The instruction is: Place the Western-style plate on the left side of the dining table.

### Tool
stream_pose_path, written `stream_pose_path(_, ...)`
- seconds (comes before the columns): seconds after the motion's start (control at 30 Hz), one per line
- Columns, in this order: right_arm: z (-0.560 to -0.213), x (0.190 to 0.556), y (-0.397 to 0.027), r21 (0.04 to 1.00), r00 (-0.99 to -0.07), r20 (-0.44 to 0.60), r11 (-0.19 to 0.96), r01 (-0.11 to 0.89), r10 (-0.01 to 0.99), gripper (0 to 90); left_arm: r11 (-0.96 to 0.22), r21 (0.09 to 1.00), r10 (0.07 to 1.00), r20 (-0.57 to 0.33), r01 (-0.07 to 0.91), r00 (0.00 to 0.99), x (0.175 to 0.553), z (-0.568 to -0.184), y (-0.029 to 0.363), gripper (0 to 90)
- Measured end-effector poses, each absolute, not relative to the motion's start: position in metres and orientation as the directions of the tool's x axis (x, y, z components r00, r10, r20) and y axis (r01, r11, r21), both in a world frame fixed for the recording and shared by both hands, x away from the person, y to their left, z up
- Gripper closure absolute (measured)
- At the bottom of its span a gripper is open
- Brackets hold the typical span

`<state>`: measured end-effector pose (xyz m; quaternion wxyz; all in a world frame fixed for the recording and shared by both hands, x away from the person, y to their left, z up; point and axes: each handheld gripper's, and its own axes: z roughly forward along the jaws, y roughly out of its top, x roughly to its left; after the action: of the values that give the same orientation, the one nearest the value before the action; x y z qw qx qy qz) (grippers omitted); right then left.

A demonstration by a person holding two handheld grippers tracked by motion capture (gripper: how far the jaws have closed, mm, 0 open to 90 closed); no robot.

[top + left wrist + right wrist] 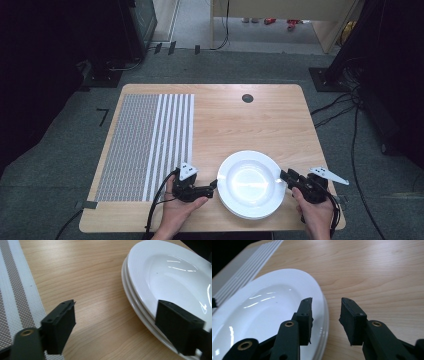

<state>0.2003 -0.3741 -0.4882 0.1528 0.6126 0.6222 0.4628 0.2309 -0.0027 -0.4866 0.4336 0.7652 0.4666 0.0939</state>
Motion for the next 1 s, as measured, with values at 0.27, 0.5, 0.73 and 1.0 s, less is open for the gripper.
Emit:
stream_pose_path(0.27, -0.493, 0.202, -0.362, 0.751, -0.211, 0.374, -0.162, 0.640, 0.903, 66.0, -0.152, 0.758, 0.762, -0.318, 0.634, 0.564, 0.228, -0.486, -0.004, 36.7)
stream_pose_path(0.5, -0.493, 0.199, -0.368, 0.749, -0.192, 0.423, -0.222, 0.625, 0.886, 76.6, -0.172, 0.763, 0.717, -0.337, 0.624, 0.610, 0.221, -0.488, -0.016, 37.1)
stream_pose_path(0.73, -0.492, 0.197, -0.367, 0.747, -0.183, 0.424, -0.228, 0.625, 0.887, 78.8, -0.194, 0.749, 0.703, -0.344, 0.634, 0.622, 0.218, -0.491, -0.023, 43.1)
stream_pose_path(1.0, -0.495, 0.195, -0.371, 0.702, -0.143, 0.515, -0.320, 0.636, 0.845, 80.5, -0.191, 0.740, 0.697, -0.361, 0.645, 0.620, 0.219, -0.490, -0.024, 51.4)
